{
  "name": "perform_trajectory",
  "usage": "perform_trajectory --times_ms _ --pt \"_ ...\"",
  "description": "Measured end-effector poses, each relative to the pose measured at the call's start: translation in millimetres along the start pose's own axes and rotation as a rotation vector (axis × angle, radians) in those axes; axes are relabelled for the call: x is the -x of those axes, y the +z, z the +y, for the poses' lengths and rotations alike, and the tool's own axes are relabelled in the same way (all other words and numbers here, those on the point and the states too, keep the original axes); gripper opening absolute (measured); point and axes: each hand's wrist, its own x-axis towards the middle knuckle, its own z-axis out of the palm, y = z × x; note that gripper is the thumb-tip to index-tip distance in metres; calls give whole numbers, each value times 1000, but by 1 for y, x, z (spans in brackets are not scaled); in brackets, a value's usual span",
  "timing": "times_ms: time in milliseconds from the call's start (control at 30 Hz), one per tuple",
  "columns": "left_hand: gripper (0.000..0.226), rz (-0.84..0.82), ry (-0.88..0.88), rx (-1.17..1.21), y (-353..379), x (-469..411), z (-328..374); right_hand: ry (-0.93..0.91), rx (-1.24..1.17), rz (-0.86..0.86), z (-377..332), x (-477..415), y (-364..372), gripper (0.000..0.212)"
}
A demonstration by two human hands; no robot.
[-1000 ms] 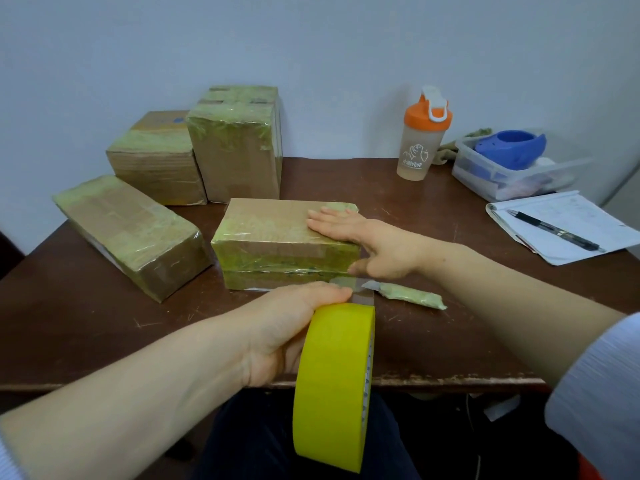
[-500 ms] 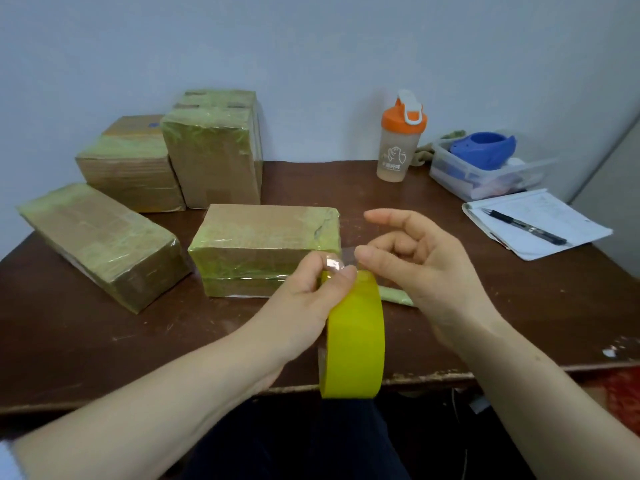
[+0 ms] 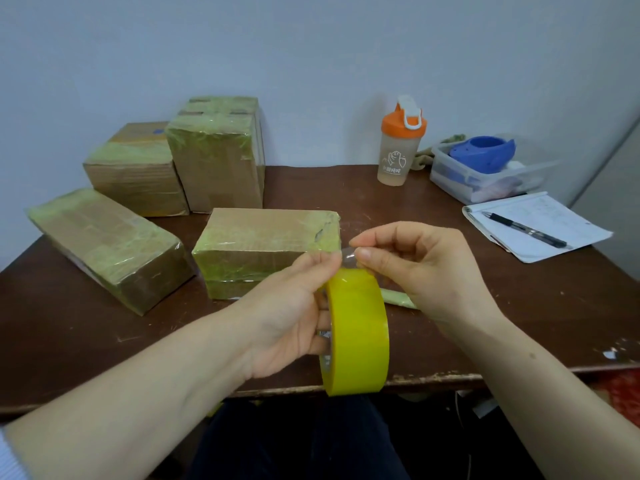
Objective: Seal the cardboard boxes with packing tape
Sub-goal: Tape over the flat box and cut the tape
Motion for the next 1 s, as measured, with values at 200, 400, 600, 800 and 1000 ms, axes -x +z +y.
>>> perform_trajectory --times_ms 200,400,600,800,1000 --pt "31 -3 -8 -2 -3 1 0 -23 122 -23 -3 -1 -3 15" --pt "19 -8 16 -9 -5 1 -2 -86 412 -52 -9 -2 -3 13" --pt "29 -49 10 8 -6 0 -3 -103 698 -182 -14 -1 4 3" --pt "60 -4 53 26 -12 1 -5 -78 711 -253 -21 0 8 16" --pt "23 8 94 21 -9 0 -6 -44 740 -269 -23 -8 7 18"
